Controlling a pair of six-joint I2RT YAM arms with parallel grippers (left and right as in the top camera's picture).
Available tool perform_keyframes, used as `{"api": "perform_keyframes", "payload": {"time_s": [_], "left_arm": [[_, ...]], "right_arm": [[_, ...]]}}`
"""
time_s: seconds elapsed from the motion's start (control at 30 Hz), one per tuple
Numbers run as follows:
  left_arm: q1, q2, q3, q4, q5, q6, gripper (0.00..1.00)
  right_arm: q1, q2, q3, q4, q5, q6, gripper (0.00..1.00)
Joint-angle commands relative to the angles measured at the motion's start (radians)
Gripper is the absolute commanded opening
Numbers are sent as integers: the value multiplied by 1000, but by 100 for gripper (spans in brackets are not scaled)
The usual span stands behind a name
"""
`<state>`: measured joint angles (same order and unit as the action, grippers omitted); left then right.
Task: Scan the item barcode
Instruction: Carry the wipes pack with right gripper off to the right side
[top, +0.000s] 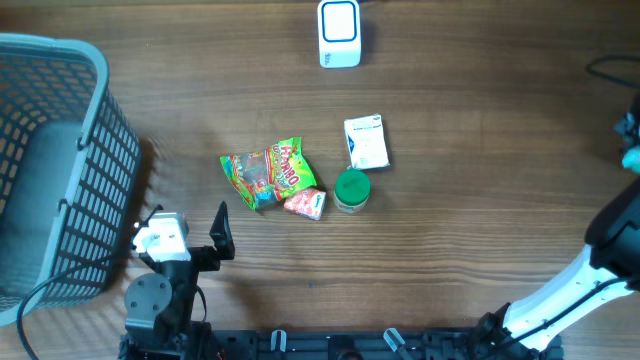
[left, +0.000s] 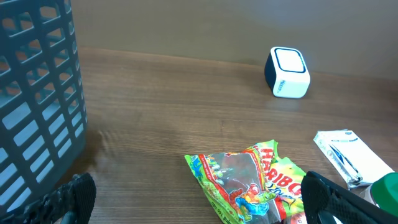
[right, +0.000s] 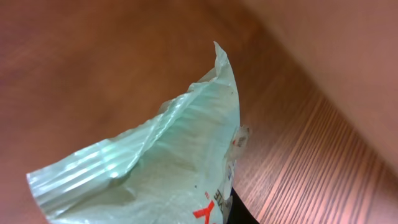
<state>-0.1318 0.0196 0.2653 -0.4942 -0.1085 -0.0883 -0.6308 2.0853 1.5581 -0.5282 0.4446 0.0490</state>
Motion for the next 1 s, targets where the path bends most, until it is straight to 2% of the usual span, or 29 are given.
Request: {"api": "perform_keyframes", "payload": {"time_s": [0.0, 0.03, 0.07, 0.1, 0.23, 0.3, 0.43, 0.5, 0.57, 0.7, 0.8, 0.87, 0.97], "left_arm": [[-5, -5, -8, 2, -16, -6, 100], [-5, -5, -8, 2, -16, -6, 100], [-5, -5, -8, 2, -16, -6, 100], [-5, -5, -8, 2, -16, -6, 100], [-5, -5, -8, 2, -16, -6, 100], [-5, -5, -8, 2, -16, -6, 100], [-5, -5, -8, 2, -16, -6, 100], [-5, -5, -8, 2, -16, -6, 100], [-5, -5, -8, 2, -16, -6, 100], [-5, -5, -8, 2, -16, -6, 100], [-5, -5, -8, 2, -16, -6, 100], [-5, -5, -8, 2, -16, -6, 100], [-5, -5, -8, 2, -16, -6, 100]], "right_arm": [[-19, 14, 8, 11, -61, 34, 5], [-18, 11, 20, 2, -62, 34, 25], [-10, 1, 44, -18, -85, 39, 91], [-2, -13, 66, -36, -122, 51, 100], [66, -133, 109, -79, -343, 139, 100], [129, -212, 109, -132, -439, 228, 100], [285, -288, 109, -278, -790, 407, 100], [400, -286, 83, -394, -1044, 475, 100], [488, -286, 59, -432, -1180, 479, 100], [668, -286, 55, -496, -1231, 412, 100], [790, -286, 55, -522, -1265, 451, 99], [867, -286, 55, -530, -1189, 668, 100], [953, -286, 55, -734, -892, 1188, 100]]}}
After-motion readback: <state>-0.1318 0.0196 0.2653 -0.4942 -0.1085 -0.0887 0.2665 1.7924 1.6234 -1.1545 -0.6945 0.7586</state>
